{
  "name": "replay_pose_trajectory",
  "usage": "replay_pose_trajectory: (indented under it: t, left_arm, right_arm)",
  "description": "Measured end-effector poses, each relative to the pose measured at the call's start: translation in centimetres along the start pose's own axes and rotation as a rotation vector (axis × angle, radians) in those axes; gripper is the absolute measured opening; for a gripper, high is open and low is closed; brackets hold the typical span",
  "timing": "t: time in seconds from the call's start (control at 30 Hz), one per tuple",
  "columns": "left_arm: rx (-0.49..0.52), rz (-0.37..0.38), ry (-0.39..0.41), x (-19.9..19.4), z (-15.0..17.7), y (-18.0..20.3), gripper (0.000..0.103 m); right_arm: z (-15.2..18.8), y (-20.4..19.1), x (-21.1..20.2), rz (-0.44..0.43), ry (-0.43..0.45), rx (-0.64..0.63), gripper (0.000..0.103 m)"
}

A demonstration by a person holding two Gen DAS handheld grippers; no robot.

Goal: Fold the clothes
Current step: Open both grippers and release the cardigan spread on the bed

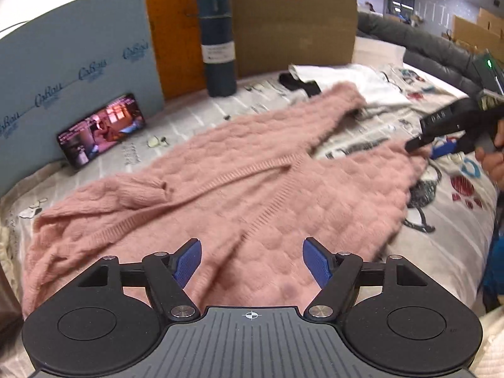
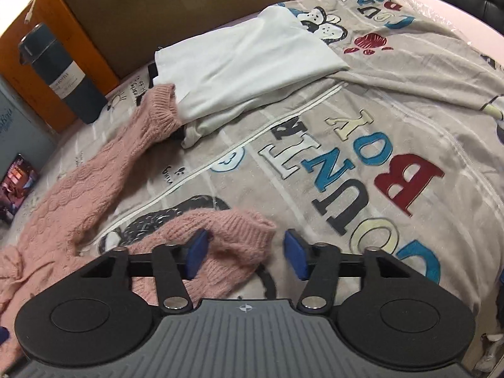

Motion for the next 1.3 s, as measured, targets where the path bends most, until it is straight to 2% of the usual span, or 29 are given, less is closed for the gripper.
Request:
replay_pose_trajectory:
  t: [0.03,0.17,0.2,0.23,0.27,0.33,0.43,0.6,0.7,0.77,0.8,0.83,0.87,0.9,1.0,1.03,1.07,1.17,1.23,1.3]
  left_arm:
    - [0.005,0.004,-0.006,0.0,0.2,0.2,0.073]
    - [0.008,0.010,-0.020,0.0,0.4,0.8,0.073]
    - [0.007,0.014,-0.022,0.0,0.5,0.8,0.073]
    - [0.007,0.016,-0.025,0.0,0.5,0.8,0.073]
    - [0.006,0.015,-0.029,0.1,0.5,0.9,0.073]
    - [0.004,0.014,-0.036,0.2,0.6,0.9,0.073]
    - [0.004,0.020,-0.046,0.4,0.6,0.8,0.073]
    - [0.022,0.032,-0.076,0.9,0.8,1.2,0.073]
    - [0.038,0.041,-0.090,1.1,0.9,1.6,0.073]
    - [0.041,0.044,-0.093,1.1,0.9,1.6,0.073]
    - [0.041,0.043,-0.094,1.2,0.9,1.6,0.073]
    - [0.040,0.042,-0.095,1.2,0.9,1.5,0.073]
    - [0.038,0.041,-0.095,1.2,0.9,1.5,0.073]
    - [0.034,0.038,-0.092,1.1,0.8,1.4,0.073]
    - [0.009,0.031,-0.062,0.5,0.6,0.7,0.073]
    - [-0.004,0.026,-0.049,0.2,0.5,0.4,0.073]
    - [-0.020,0.016,-0.035,-0.2,0.5,0.0,0.073]
    - [-0.073,-0.032,-0.005,-1.4,0.6,-1.4,0.073]
    - [-0.108,-0.083,0.000,-2.1,0.9,-2.6,0.075]
    - [-0.137,-0.143,-0.006,-2.6,1.5,-3.8,0.078]
  right_arm:
    - [0.0,0.1,-0.1,-0.026,-0.015,0.027,0.036]
    - [-0.5,0.2,-0.3,-0.089,-0.053,0.091,0.037]
    - [-0.7,0.3,-0.3,-0.107,-0.054,0.117,0.034]
    - [-0.8,0.4,-0.3,-0.125,-0.054,0.143,0.022]
    - [-1.1,0.4,-0.3,-0.135,-0.048,0.165,0.014]
    - [-1.6,0.0,-1.0,-0.165,-0.001,0.150,0.007]
    - [-2.0,-0.6,-3.6,-0.322,0.164,0.108,0.007]
    - [-2.5,0.2,-3.6,-0.316,0.209,0.045,0.007]
    - [-1.6,1.1,-1.9,-0.147,0.141,-0.046,0.008]
    - [-1.0,1.5,-0.9,-0.024,0.113,-0.093,0.014]
    - [-0.7,1.7,-0.5,0.046,0.103,-0.117,0.026]
    - [-0.4,1.7,-0.3,0.106,0.108,-0.164,0.031]
    - [-0.3,1.8,-0.3,0.127,0.118,-0.211,0.036]
    - [-0.3,1.9,-0.3,0.170,0.111,-0.234,0.049]
    - [-1.1,2.0,-1.1,0.379,0.192,-0.241,0.047]
    - [-1.5,1.7,-1.7,0.407,0.232,-0.244,0.047]
    - [-1.8,1.1,-2.4,0.386,0.265,-0.252,0.047]
    - [-2.3,-2.3,-4.0,0.207,0.327,-0.297,0.054]
    - [-1.9,-5.3,-4.0,0.064,0.305,-0.354,0.058]
    - [-0.9,-8.3,-2.5,-0.123,0.178,-0.357,0.058]
Point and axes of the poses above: each gripper's, at about its wrist camera, not at the fingertips, and x roughly the way its jaws point, y to its right, z to its underside, the point moved 1 cm from there along x, roughly the way its jaws point, and after that the axes turned 6 degrees about -z, right-handed, at the moved point
